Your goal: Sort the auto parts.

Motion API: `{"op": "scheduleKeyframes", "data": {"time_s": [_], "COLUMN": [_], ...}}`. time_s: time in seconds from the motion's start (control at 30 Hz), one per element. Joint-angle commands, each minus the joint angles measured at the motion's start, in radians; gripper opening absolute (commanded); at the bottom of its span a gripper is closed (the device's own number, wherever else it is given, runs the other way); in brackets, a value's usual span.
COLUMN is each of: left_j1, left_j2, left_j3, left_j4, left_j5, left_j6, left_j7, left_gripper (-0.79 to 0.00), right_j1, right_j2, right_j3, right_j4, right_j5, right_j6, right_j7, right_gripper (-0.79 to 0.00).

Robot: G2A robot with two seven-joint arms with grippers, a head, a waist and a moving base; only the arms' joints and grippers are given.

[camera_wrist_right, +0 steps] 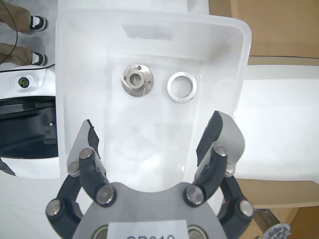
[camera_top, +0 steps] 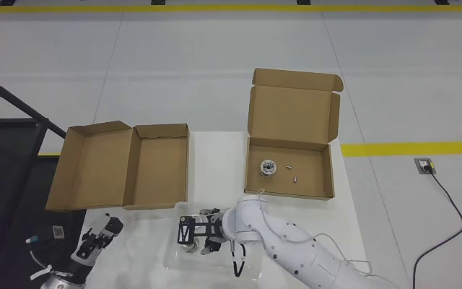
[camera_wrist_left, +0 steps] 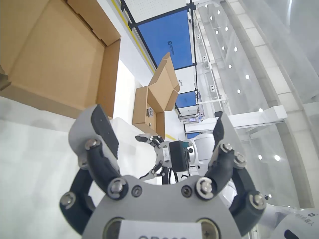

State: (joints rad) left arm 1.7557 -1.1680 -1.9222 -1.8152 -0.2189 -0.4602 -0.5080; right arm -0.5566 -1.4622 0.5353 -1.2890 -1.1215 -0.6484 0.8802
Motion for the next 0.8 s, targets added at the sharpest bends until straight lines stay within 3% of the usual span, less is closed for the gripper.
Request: {"op": "scheduleKeyframes", "data": {"time_s": [0.0, 0.3, 0.53, 0.77], "left_j1": [0.0, -0.005, -0.017, 0.011], "left_j2": [0.0, -0.002, -0.005, -0.009], "left_j3": [0.0, 0.008, 0.013, -0.038], "left_j4": [0.0, -0.003, 0.022, 0.052], "left_j5": [0.001, 0.013, -0.001, -0.052], "left_j6": [0.0, 0.023, 0.078, 0.141], "left_j7": [0.001, 0.03, 0.087, 0.157], "left_gripper": [0.0, 0.0, 0.0, 0.0], "right_j1": [-0.001, -0.017, 0.027, 0.057], "right_j2": [0.001, 0.0, -0.048, -0.071], "right_j3": [0.001, -0.012, -0.074, -0.081], "right_j4": [-0.003, -0.003, 0.095, 0.147], "right_j5": [-0.001, -0.028, -0.025, -0.044], "right_j6": [0.0, -0.014, -0.017, -0.044], "right_j7": [0.0, -0.027, -0.031, -0.12], "right_gripper": [0.0, 0.0, 0.0, 0.0]}}
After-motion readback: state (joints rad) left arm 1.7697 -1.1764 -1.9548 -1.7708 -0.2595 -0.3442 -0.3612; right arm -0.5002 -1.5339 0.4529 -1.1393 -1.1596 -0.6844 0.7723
